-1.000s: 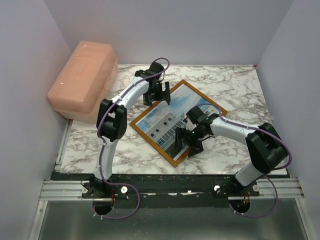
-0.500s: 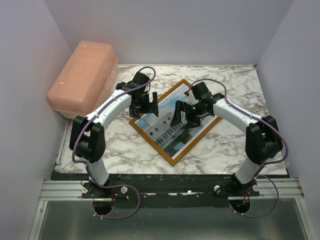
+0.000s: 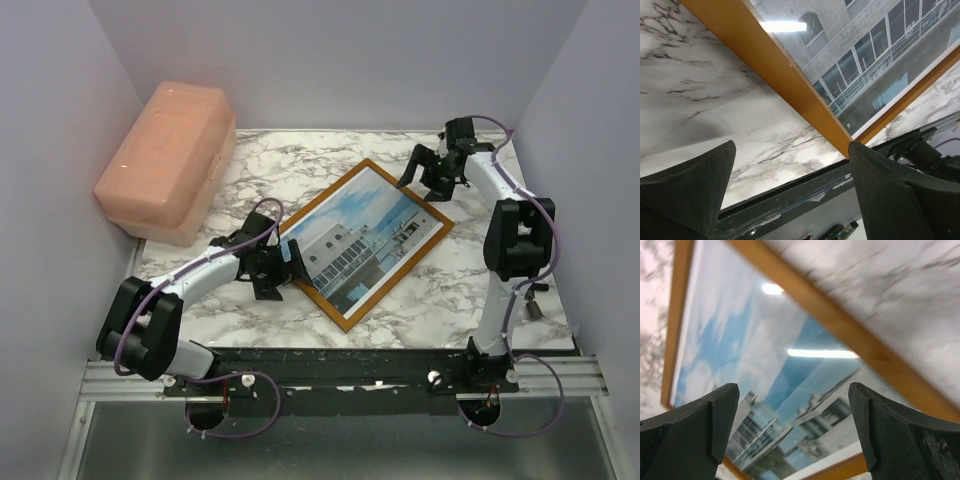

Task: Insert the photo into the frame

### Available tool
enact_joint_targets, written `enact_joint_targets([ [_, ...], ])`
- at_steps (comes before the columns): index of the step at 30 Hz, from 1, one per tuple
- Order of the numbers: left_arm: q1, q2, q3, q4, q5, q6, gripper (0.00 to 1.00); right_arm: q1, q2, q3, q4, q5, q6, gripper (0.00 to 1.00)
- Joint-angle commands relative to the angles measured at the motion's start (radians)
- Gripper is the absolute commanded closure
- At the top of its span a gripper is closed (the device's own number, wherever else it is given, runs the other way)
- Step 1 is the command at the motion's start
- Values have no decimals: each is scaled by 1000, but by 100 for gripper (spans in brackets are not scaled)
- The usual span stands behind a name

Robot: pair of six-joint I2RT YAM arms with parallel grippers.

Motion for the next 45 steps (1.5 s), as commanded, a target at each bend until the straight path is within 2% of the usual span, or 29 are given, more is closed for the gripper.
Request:
enact_joint_targets([
  [1,0,-33,-92,192,94,-103,3,-41,120,125,-47,130,-57,0],
  [7,0,18,-122,263,107,-129,3,-63,283,272,-66,128,-99,0],
  [15,0,106,-112,331,128,-154,4,-63,294,221,-57,-11,-126,0],
  [22,2,164,-28,318,120,-136,4,-63,157,-33,27,-109,-80,0],
  [27,24,210,79,248,105,-78,4,-64,55,-185,50,-153,-55,0],
  [37,64,338,337,75,60,45,5,-64,-211,-555,145,-173,14,0],
  [45,69,436,485,22,57,66,5,-64,-396,-799,227,-167,111,0],
])
